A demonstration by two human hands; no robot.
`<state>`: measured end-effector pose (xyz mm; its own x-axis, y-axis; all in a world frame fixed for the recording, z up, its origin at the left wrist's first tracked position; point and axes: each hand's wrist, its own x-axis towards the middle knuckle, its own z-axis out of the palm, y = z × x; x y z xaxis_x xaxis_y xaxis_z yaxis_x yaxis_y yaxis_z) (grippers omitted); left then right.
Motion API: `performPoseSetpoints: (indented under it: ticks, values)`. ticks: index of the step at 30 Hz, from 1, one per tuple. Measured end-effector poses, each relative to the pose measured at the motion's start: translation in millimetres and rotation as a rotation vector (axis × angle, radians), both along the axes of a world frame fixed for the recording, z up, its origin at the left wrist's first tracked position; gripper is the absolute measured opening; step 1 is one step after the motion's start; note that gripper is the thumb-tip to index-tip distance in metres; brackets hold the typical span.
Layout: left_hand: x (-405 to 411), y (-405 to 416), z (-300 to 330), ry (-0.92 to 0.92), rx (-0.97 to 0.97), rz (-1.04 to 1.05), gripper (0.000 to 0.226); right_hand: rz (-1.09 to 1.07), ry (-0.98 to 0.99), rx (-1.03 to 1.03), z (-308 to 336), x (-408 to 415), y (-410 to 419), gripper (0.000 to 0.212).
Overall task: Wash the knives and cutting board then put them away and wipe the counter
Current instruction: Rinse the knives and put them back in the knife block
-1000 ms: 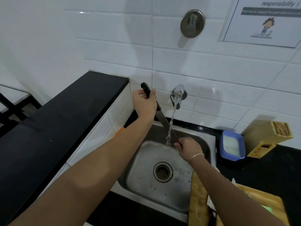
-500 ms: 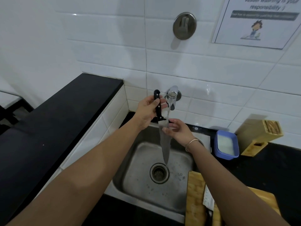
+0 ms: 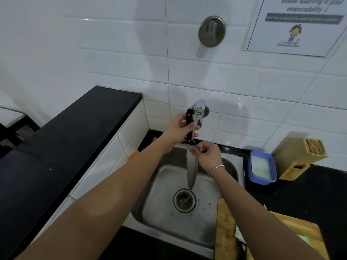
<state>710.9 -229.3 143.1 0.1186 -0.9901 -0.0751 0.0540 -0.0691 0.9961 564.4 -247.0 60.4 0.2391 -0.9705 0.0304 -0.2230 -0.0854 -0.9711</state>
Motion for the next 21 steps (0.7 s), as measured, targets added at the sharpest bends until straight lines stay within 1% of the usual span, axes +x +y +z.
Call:
performPoseSetpoints:
  ticks: [1, 3, 5, 7, 9, 11, 17, 21]
  values:
    - [-2, -1, 1, -0.051, -0.012, 0.031, 0.009, -0.019, 0.025, -0.013, 1, 0, -1, 0.041]
    - [-3, -2, 3, -0.095, -0.048, 0.092, 0.005, -0.026, 0.062, -0.046, 6, 2, -1, 0.042]
    - [-3, -3, 5, -0.127, -0.062, 0.158, 0.009, -0.027, 0.068, -0.077, 13, 5, 0, 0.044]
    - [-3, -6, 9, -0.154, -0.080, 0.205, 0.009, -0.038, 0.024, -0.090, 17, 8, 1, 0.048]
    - [-1, -9, 12, -0.154, -0.100, 0.248, 0.003, -0.047, -0.055, -0.078, 20, 10, 0, 0.049]
    - [1, -12, 16, -0.133, -0.106, 0.318, 0.008, -0.049, -0.086, -0.056, 20, 9, -3, 0.045]
    - [18, -16, 27, -0.059, -0.125, 0.501, 0.007, 0.015, 0.099, 0.004, -13, -12, 4, 0.027]
    - [26, -17, 35, -0.071, -0.131, 0.508, 0.007, 0.062, 0.167, 0.083, -37, -31, 14, 0.020]
